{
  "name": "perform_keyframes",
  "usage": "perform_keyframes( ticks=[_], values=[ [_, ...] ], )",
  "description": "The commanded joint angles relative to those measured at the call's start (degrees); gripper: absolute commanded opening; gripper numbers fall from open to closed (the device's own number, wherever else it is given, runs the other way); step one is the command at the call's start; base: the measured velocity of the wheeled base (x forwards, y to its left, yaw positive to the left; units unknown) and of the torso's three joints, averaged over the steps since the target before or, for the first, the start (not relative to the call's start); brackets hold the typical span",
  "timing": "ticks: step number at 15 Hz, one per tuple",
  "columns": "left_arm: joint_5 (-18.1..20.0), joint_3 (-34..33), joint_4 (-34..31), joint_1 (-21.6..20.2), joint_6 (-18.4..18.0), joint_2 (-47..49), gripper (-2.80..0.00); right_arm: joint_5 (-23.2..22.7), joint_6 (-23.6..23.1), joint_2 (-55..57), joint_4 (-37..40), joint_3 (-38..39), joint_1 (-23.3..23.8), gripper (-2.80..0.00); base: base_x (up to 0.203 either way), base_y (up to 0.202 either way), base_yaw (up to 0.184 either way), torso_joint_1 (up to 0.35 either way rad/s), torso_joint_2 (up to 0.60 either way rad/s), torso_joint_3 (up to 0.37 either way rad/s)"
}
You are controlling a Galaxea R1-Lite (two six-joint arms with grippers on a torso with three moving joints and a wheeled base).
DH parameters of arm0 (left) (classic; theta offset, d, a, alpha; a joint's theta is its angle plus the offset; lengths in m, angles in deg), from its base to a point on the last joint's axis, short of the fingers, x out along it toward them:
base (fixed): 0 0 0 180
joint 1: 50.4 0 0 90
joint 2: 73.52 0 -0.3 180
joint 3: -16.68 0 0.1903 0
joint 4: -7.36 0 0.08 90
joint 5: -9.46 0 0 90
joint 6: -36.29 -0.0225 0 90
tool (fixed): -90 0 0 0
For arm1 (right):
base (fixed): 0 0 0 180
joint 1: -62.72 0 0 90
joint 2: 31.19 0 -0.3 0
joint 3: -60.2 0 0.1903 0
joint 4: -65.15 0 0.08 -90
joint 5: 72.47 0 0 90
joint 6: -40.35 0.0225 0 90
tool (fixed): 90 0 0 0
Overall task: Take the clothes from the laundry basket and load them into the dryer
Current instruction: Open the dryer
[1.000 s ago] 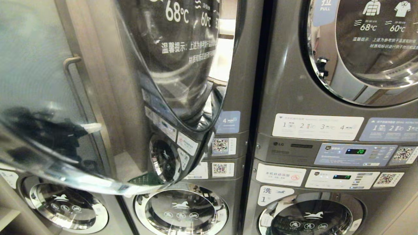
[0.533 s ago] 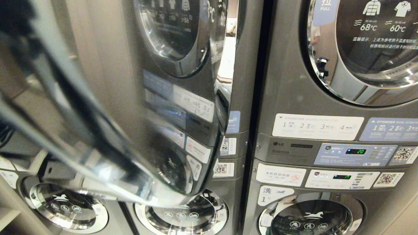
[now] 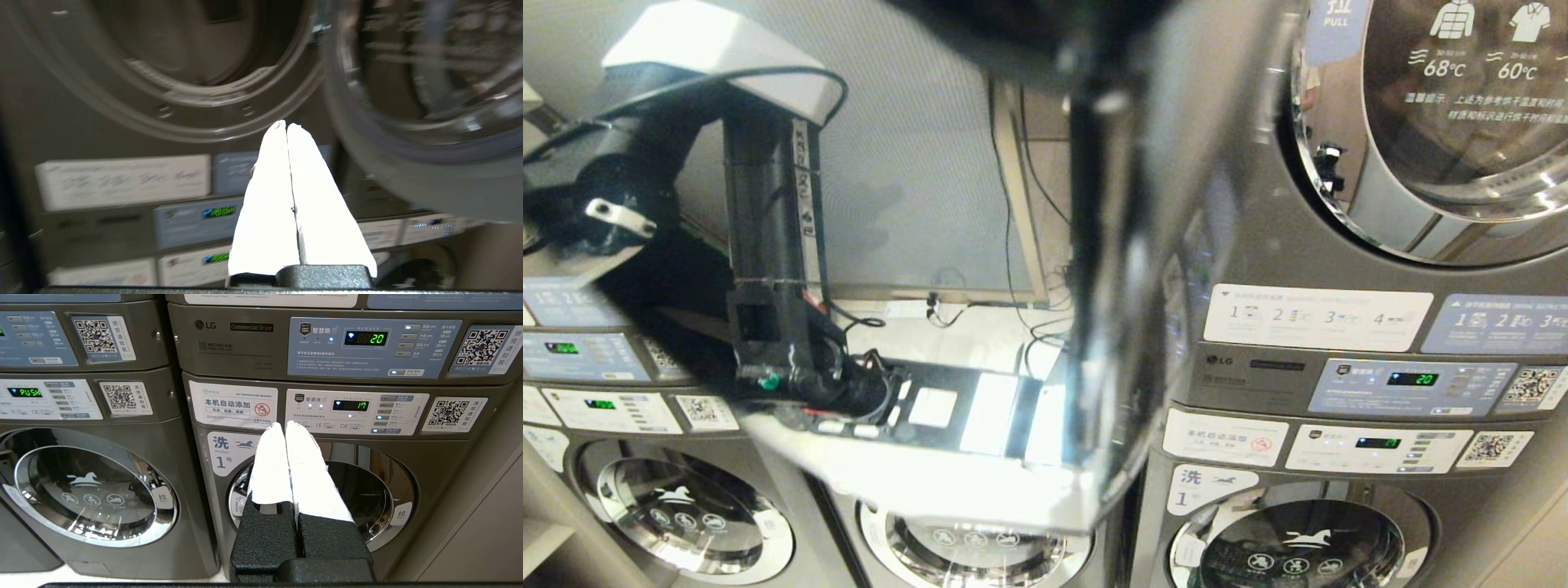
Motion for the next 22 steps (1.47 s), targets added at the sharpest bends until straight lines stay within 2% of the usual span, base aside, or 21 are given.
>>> perform_keyframes(
  ticks=[1, 2, 3, 7, 10, 11, 12, 13, 15, 17, 22],
  values=[
    [-7.3, 0.0, -7.1, 1.1, -2.2, -7.5, -2.80, 0.0, 0.0, 0.0, 0.0, 0.0, 0.0, -2.80, 0.000, 0.000, 0.000, 0.000, 0.00, 0.000],
    [-12.1, -0.8, -10.6, 1.8, -3.4, -10.0, -2.80, 0.0, 0.0, 0.0, 0.0, 0.0, 0.0, -2.80, 0.000, 0.000, 0.000, 0.000, 0.00, 0.000],
    [-14.4, -3.0, -12.6, 2.3, -4.0, -11.3, -2.80, 0.0, 0.0, 0.0, 0.0, 0.0, 0.0, -2.80, 0.000, 0.000, 0.000, 0.000, 0.00, 0.000],
    [-15.9, -14.7, -18.1, 3.7, -5.9, -17.8, -2.80, 0.0, 0.0, 0.0, 0.0, 0.0, 0.0, -2.80, 0.000, 0.000, 0.000, 0.000, 0.00, 0.000],
    [-19.5, -26.8, -17.3, 5.7, -10.2, -21.6, -2.80, 0.0, 0.0, 0.0, 0.0, 0.0, 0.0, -2.80, 0.000, 0.000, 0.000, 0.000, 0.00, 0.000],
    [-21.6, -27.9, -18.5, 6.0, -10.9, -22.0, -2.80, 0.0, 0.0, 0.0, 0.0, 0.0, 0.0, -2.80, 0.000, 0.000, 0.000, 0.000, 0.00, 0.000],
    [-22.1, -27.7, -20.3, 5.6, -10.8, -22.2, -2.80, 0.0, 0.0, 0.0, 0.0, 0.0, 0.0, -2.80, 0.000, 0.000, 0.000, 0.000, 0.00, 0.000],
    [-20.2, -27.7, -20.8, 3.9, -10.0, -22.2, -2.80, 0.0, 0.0, 0.0, 0.0, 0.0, 0.0, -2.80, 0.000, 0.000, 0.000, 0.000, 0.00, 0.000],
    [-12.5, -27.6, -24.4, 2.3, -7.2, -22.2, -2.80, 0.0, 0.0, 0.0, 0.0, 0.0, 0.0, -2.80, 0.000, 0.000, 0.000, 0.000, 0.00, 0.000],
    [-11.8, -27.6, -24.9, 2.1, -6.6, -22.2, -2.80, 0.0, 0.0, 0.0, 0.0, 0.0, 0.0, -2.80, 0.000, 0.000, 0.000, 0.000, 0.00, 0.000],
    [-10.2, -27.6, -25.1, -2.6, -6.8, -27.6, -2.80, 0.0, 0.0, 0.0, 0.0, 0.0, 0.0, -2.80, 0.000, 0.000, 0.000, 0.000, 0.00, 0.000]
  ],
)
